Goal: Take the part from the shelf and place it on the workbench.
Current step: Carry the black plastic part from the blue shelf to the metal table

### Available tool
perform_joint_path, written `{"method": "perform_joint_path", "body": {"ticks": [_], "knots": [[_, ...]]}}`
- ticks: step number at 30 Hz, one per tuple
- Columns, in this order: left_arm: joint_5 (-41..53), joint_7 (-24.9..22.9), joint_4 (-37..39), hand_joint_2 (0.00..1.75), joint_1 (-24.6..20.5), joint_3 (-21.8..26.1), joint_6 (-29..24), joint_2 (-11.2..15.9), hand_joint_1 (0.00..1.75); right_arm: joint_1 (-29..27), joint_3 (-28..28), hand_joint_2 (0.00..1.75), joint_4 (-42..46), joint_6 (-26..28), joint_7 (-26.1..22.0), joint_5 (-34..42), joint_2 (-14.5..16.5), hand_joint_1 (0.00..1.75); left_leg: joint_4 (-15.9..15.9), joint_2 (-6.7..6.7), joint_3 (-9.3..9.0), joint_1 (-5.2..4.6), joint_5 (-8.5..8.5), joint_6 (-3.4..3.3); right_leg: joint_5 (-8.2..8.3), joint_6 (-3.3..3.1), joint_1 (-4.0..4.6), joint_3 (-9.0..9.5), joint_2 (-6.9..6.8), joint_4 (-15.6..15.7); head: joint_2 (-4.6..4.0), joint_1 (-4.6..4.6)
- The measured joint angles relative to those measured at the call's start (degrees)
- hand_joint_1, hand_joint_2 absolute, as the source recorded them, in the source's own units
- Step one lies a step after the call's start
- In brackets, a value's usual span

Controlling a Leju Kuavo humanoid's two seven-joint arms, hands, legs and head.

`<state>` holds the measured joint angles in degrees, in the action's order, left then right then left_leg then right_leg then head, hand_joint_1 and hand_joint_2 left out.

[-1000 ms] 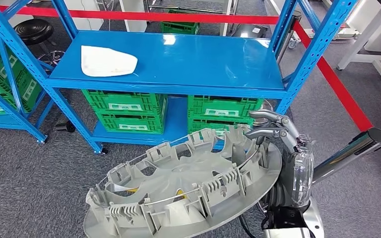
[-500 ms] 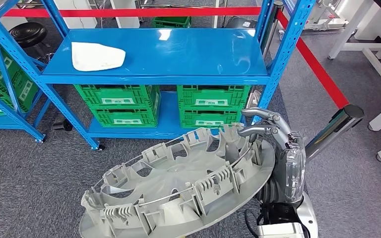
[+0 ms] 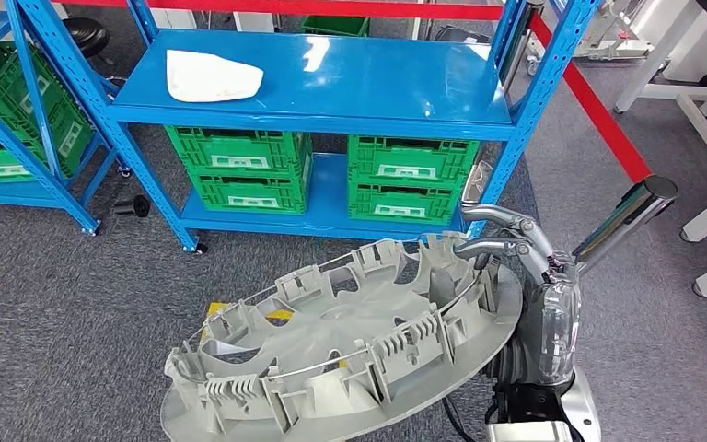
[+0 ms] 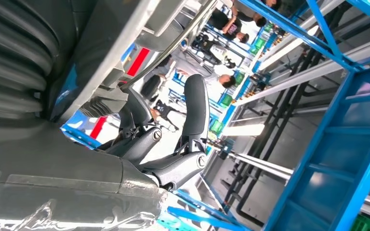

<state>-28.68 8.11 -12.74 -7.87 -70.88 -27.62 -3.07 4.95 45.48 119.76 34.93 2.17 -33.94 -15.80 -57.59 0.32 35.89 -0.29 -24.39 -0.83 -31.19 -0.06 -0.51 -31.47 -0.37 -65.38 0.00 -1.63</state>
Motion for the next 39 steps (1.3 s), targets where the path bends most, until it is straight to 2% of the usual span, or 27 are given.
{"method": "perform_joint_path", "body": {"ticks": [2, 3, 5, 6, 7, 9, 10, 11, 13, 15, 17, 18, 19, 21, 23, 25, 26, 27, 28, 29, 30, 31, 33, 34, 36, 37, 39], "knots": [[0.0, -0.1, 0.0, 1.75, 0.0, 0.0, 0.1, 0.0, 0.00, 0.0, 0.0, 1.75, 0.0, 0.0, 0.1, 0.0, 0.0, 1.75, -0.4, -0.03, 1.03, -0.05, 1.07, 0.51, -0.94, -0.63, 0.27, 4.60, 0.02, 7.3, 0.00, -0.08], [0.0, -0.1, 0.0, 1.75, 0.0, 0.0, 0.1, -0.1, 0.00, 0.0, 0.0, 1.75, 0.0, 0.0, 0.1, 0.0, 0.0, 1.75, -0.4, -0.02, 1.34, 0.00, 1.67, 0.85, -1.41, -0.94, 0.46, 5.29, 0.07, 9.0, 0.00, -0.11], [0.0, -0.1, 0.0, 1.75, 0.0, 0.0, 0.1, -0.1, 0.00, 0.0, 0.0, 1.75, 0.0, 0.0, 0.1, 0.0, 0.0, 1.75, -0.1, -0.08, 1.83, 0.16, 2.46, 1.56, -0.49, -1.69, 0.49, 4.47, 0.04, 9.4, 0.00, -0.16], [0.1, -0.2, 0.0, 1.75, 0.1, 0.0, 0.1, -0.1, 0.00, 0.0, 0.0, 1.75, 0.0, 0.0, 0.2, 0.0, 0.0, 1.75, -0.6, -0.15, 2.24, 0.22, 1.52, 1.91, 0.24, -2.11, 0.36, 3.86, -0.01, 9.5, 0.00, -0.13], [0.1, -0.2, 0.0, 1.75, 0.2, 0.0, 0.1, -0.1, 0.00, 0.0, 0.0, 1.75, 0.0, 0.0, 0.3, 0.0, 0.0, 1.75, -2.0, -0.22, 2.77, 0.29, -0.56, 2.26, 1.05, -2.49, 0.18, 3.16, -0.09, 9.7, 0.00, 0.11], [0.1, -0.3, 0.0, 1.75, 0.2, 0.0, 0.2, -0.1, 0.00, -0.1, 0.0, 1.75, 0.0, 0.1, 0.4, 0.0, 0.0, 1.75, -8.1, -0.27, 4.09, 0.59, -6.62, 2.86, 2.47, -2.90, 0.04, 1.53, -0.18, 9.6, 0.00, 0.81], [0.1, -0.4, 0.0, 1.75, 0.2, 0.0, 0.2, -0.1, 0.00, -0.2, 0.0, 1.75, 0.0, 0.1, 0.5, -0.1, 0.0, 1.75, -11.8, -0.27, 4.49, 0.72, -8.77, 3.12, 3.12, -2.93, 0.04, 0.61, -0.22, 9.4, 0.00, 1.12], [0.1, -0.4, 0.0, 1.75, 0.2, 0.0, 0.2, -0.1, 0.00, -0.2, 0.0, 1.75, 0.0, 0.1, 0.5, -0.1, -0.1, 1.75, -14.6, -0.27, 4.43, 0.80, -9.50, 3.30, 3.75, -2.89, 0.04, -0.39, -0.25, 9.2, 0.00, 1.31], [0.1, -0.4, 0.0, 1.75, 0.1, 0.0, 0.3, -0.1, 0.00, -0.3, 0.0, 1.75, 0.0, 0.1, 0.6, -0.1, -0.1, 1.75, -15.3, -0.27, 1.99, 0.87, -7.46, 3.45, 4.91, -2.67, 0.00, -2.60, -0.24, 8.5, 0.00, 1.57], [0.1, -0.4, 0.0, 1.75, 0.0, 0.0, 0.3, -0.1, 0.00, -0.4, 0.0, 1.75, 0.0, 0.2, 0.6, -0.1, -0.1, 1.75, -9.1, -0.32, -3.70, 0.86, -5.57, 3.23, 5.90, -2.31, 0.01, -4.55, -0.15, 7.7, 0.00, 1.75], [0.1, -0.5, 0.0, 1.75, -0.2, 0.0, 0.3, -0.1, 0.00, -0.5, 0.0, 1.75, 0.0, 0.2, 0.6, -0.1, -0.1, 1.75, -1.3, -0.39, -9.16, 0.67, -6.85, 2.60, 6.89, -1.72, 0.12, -5.74, -0.15, 7.1, 0.00, 1.83], [0.1, -0.5, 0.0, 1.75, -0.3, 0.0, 0.3, -0.1, 0.00, -0.6, 0.0, 1.75, 0.1, 0.3, 0.6, -0.1, -0.1, 1.75, 0.9, -0.40, -10.47, 0.49, -7.64, 2.20, 7.46, -1.37, 0.13, -6.03, -0.20, 7.0, 0.00, 1.80], [0.1, -0.5, 0.0, 1.75, -0.3, -0.1, 0.4, -0.1, 0.00, -0.6, 0.0, 1.75, 0.1, 0.3, 0.7, -0.1, -0.1, 1.75, 1.8, -0.38, -10.47, 0.35, -7.67, 1.77, 8.09, -1.00, 0.09, -6.19, -0.24, 7.2, 0.00, 1.76], [0.1, -0.6, 0.0, 1.75, -0.1, -0.1, 0.4, -0.2, 0.00, -0.7, 0.0, 1.75, 0.1, 0.4, 0.7, -0.1, -0.2, 1.75, 1.9, -0.13, -9.35, 0.41, -6.54, 0.85, 7.70, -0.30, -0.11, -6.62, -0.15, 7.0, 0.00, 1.72], [0.1, -0.6, 0.0, 1.75, -0.1, -0.2, 0.5, -0.2, 0.00, -0.8, -0.1, 1.75, 0.1, 0.5, 0.7, -0.1, -0.3, 1.75, 2.1, 0.12, -7.95, 0.55, -5.14, 0.09, 3.03, 0.23, -0.24, -7.62, -0.03, 3.5, 0.00, 1.36], [0.1, -0.6, 0.0, 1.75, -0.1, -0.2, 0.6, -0.3, 0.00, -0.9, -0.1, 1.75, 0.1, 0.6, 0.8, 0.0, -0.4, 1.75, 2.0, 0.16, -6.33, 0.37, -3.79, -0.25, -2.61, 0.54, -0.26, -8.80, -0.02, -3.5, 0.00, 0.77], [0.1, -0.6, 0.0, 1.75, -0.1, -0.2, 0.6, -0.3, 0.00, -0.9, -0.1, 1.75, 0.1, 0.6, 0.8, 0.0, -0.4, 1.75, 1.9, 0.18, -5.48, 0.28, -3.09, -0.28, -3.62, 0.60, -0.26, -9.04, -0.01, -6.7, 0.00, 0.56], [0.1, -0.6, 0.0, 1.75, -0.1, -0.2, 0.6, -0.3, 0.00, -0.9, -0.1, 1.75, 0.1, 0.6, 0.8, 0.0, -0.5, 1.75, 1.6, 0.20, -4.49, 0.20, -2.41, -0.28, -3.13, 0.59, -0.25, -8.73, -0.01, -8.7, 0.00, 0.40], [0.1, -0.6, 0.0, 1.75, -0.2, -0.2, 0.6, -0.3, 0.00, -1.0, -0.1, 1.75, 0.1, 0.6, 0.8, 0.0, -0.5, 1.75, 1.3, 0.22, -3.40, 0.13, -1.77, -0.24, -1.48, 0.49, -0.23, -7.61, -0.01, -8.9, 0.00, 0.27], [0.1, -0.6, 0.0, 1.75, -0.2, -0.2, 0.6, -0.4, 0.00, -0.9, -0.1, 1.75, 0.1, 0.6, 0.8, 0.0, -0.5, 1.75, 0.8, 0.22, -2.24, 0.08, -1.19, -0.15, 0.33, 0.29, -0.18, -5.57, -0.01, -7.1, 0.00, 0.14], [0.1, -0.6, 0.0, 1.75, -0.2, -0.2, 0.6, -0.4, 0.00, -0.9, -0.1, 1.75, 0.1, 0.6, 0.8, 0.0, -0.6, 1.75, 0.4, 0.22, -1.20, 0.04, -0.69, -0.02, 1.24, 0.00, -0.10, -2.67, -0.02, -3.5, 0.00, 0.01], [0.2, -0.6, 0.0, 1.75, -0.2, -0.3, 0.6, -0.4, 0.00, -0.9, -0.1, 1.75, 0.1, 0.6, 0.8, 0.0, -0.6, 1.75, 0.0, 0.20, -0.38, -0.03, -0.23, 0.19, 1.02, -0.31, 0.02, 0.54, -0.02, 1.0, 0.00, -0.13], [0.2, -0.7, 0.0, 1.75, -0.2, -0.3, 0.7, -0.5, 0.00, -0.9, -0.2, 1.75, 0.2, 0.7, 0.8, -0.1, -0.6, 1.75, -0.4, 0.17, 0.65, -0.03, 0.81, 0.73, -0.80, -0.85, 0.36, 4.60, 0.01, 7.8, 0.00, -0.32], [0.3, -0.7, 0.0, 1.75, -0.2, -0.3, 0.7, -0.5, 0.00, -0.9, -0.2, 1.75, 0.2, 0.7, 0.8, -0.1, -0.6, 1.75, -0.4, 0.17, 0.96, 0.03, 1.41, 1.06, -1.13, -1.12, 0.54, 5.03, 0.04, 9.1, 0.00, -0.38], [0.5, -0.7, 0.0, 1.75, -0.2, -0.3, 0.8, -0.5, 0.00, -0.9, -0.2, 1.75, 0.3, 0.7, 0.8, -0.1, -0.6, 1.75, -0.3, 0.07, 1.55, 0.24, 1.69, 1.77, -0.11, -1.88, 0.45, 4.13, -0.03, 9.4, 0.00, -0.49], [0.6, -0.7, 0.0, 1.75, -0.1, -0.3, 0.8, -0.5, 0.00, -0.9, -0.3, 1.75, 0.3, 0.7, 0.8, -0.1, -0.6, 1.75, -0.9, -0.01, 1.90, 0.30, 0.50, 2.12, 0.57, -2.29, 0.32, 3.57, -0.10, 9.5, 0.00, -0.42], [0.7, -0.8, 0.0, 1.75, 0.0, -0.3, 0.8, -0.4, 0.00, -0.9, -0.3, 1.75, 0.3, 0.7, 0.8, 0.0, -0.7, 1.75, -5.6, -0.12, 3.07, 0.48, -4.72, 2.72, 1.84, -2.80, 0.14, 2.20, -0.22, 9.5, 0.00, 0.11]]}}
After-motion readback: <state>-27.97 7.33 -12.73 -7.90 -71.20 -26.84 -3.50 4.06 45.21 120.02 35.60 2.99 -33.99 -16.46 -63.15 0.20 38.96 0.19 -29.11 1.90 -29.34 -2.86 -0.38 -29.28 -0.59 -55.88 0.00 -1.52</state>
